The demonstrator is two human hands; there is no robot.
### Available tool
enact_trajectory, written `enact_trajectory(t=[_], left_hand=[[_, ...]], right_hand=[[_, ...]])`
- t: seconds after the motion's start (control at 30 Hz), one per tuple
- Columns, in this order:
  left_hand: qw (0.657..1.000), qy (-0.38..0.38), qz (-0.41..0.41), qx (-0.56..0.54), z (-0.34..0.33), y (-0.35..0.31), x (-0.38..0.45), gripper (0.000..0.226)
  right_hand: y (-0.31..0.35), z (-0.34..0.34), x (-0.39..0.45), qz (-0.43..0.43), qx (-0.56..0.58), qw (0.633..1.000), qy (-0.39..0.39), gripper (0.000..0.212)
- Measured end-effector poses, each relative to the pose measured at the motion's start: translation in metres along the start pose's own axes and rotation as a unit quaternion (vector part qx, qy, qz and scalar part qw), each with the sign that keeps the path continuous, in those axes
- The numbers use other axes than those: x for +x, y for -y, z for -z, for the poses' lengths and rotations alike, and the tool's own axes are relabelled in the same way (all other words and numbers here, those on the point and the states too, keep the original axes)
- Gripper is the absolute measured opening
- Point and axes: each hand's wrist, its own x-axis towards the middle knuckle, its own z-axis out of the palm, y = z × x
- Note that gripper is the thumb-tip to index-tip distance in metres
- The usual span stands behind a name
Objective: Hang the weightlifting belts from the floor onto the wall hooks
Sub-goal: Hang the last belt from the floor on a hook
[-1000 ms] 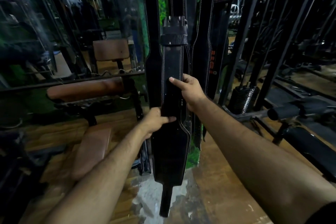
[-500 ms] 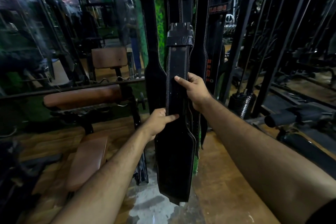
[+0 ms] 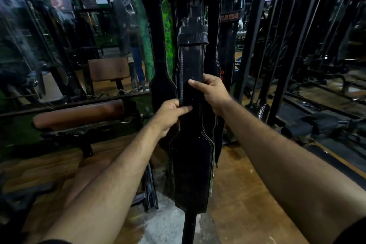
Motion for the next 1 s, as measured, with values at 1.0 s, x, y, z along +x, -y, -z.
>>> enact_trajectory(t=[1.0], left_hand=[[0.963, -0.215, -0.158, -0.026, -0.097, -0.087, 0.129, 0.009]], right_hand=[[0.108, 0.048, 0.160, 0.136, 0.077, 0.987, -0.036, 0.019]])
